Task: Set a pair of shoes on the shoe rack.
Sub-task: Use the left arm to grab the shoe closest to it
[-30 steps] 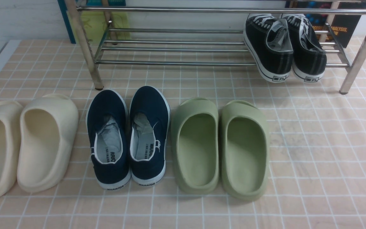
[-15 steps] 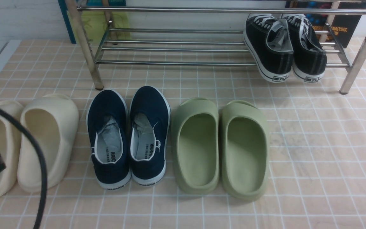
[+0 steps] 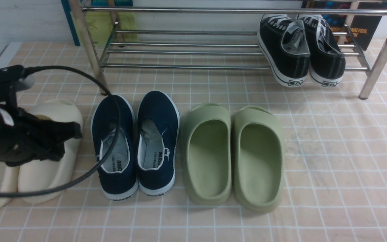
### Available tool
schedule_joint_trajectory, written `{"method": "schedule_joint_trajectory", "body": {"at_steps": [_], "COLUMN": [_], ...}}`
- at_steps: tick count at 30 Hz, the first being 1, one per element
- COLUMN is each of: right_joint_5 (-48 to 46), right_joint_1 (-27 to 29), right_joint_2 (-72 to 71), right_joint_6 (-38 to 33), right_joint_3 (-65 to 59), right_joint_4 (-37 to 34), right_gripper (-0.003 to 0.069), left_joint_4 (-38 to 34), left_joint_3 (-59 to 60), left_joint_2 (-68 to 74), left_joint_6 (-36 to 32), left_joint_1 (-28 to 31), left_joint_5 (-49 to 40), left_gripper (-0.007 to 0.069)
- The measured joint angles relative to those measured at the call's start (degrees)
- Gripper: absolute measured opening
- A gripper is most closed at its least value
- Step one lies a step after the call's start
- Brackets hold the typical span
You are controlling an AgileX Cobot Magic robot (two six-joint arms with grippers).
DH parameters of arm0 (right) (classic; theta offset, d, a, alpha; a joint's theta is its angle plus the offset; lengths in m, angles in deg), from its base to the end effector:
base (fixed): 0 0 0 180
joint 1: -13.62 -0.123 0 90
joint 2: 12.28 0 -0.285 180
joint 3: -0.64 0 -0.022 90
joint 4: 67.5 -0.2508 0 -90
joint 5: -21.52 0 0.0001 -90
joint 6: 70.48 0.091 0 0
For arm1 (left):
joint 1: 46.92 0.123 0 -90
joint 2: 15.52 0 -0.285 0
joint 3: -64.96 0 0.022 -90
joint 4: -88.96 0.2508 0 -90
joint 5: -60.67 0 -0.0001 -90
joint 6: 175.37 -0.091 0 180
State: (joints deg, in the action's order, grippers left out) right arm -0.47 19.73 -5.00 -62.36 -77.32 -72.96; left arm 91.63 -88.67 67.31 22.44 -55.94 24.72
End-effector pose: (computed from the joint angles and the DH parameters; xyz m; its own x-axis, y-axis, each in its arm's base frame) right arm 0.0523 -0.0023 0.1750 -0.2688 0.2580 -0.9280 0.1374 0.9639 0.2282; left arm 0.2576 -0.0384 0.2694 -0.8183 -0.1431 -0.5567 -0.0825 0.9877 -0.1326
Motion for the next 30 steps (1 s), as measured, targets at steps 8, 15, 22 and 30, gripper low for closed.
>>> {"method": "schedule_joint_trajectory", "body": {"at_steps": [8, 15, 22, 30], "right_joint_5": [0.0, 0.0, 0.0, 0.0], "right_joint_1": [0.0, 0.0, 0.0, 0.0], "right_joint_2": [0.0, 0.0, 0.0, 0.0], "right_joint_6": [0.0, 0.0, 0.0, 0.0], "right_joint_3": [0.0, 0.0, 0.0, 0.0], "right_joint_4": [0.0, 0.0, 0.0, 0.0], "right_gripper": [0.0037, 0.0037, 0.0037, 0.0037], "left_joint_4": [-7.5, -10.5, -10.9, -7.5], "left_joint_3": [-6.2, -7.5, -7.6, -9.5], "left_joint_2": [13.0, 17.9, 22.6, 22.7], "left_joint_6": [-8.8, -10.7, -12.3, -8.9], "left_joint_1": [0.0, 0.0, 0.0, -0.3], "left_joint_5": [-2.0, -0.3, 2.7, 0.2], "left_gripper": [0.0319, 0.0371, 0.0336, 0.0039]}}
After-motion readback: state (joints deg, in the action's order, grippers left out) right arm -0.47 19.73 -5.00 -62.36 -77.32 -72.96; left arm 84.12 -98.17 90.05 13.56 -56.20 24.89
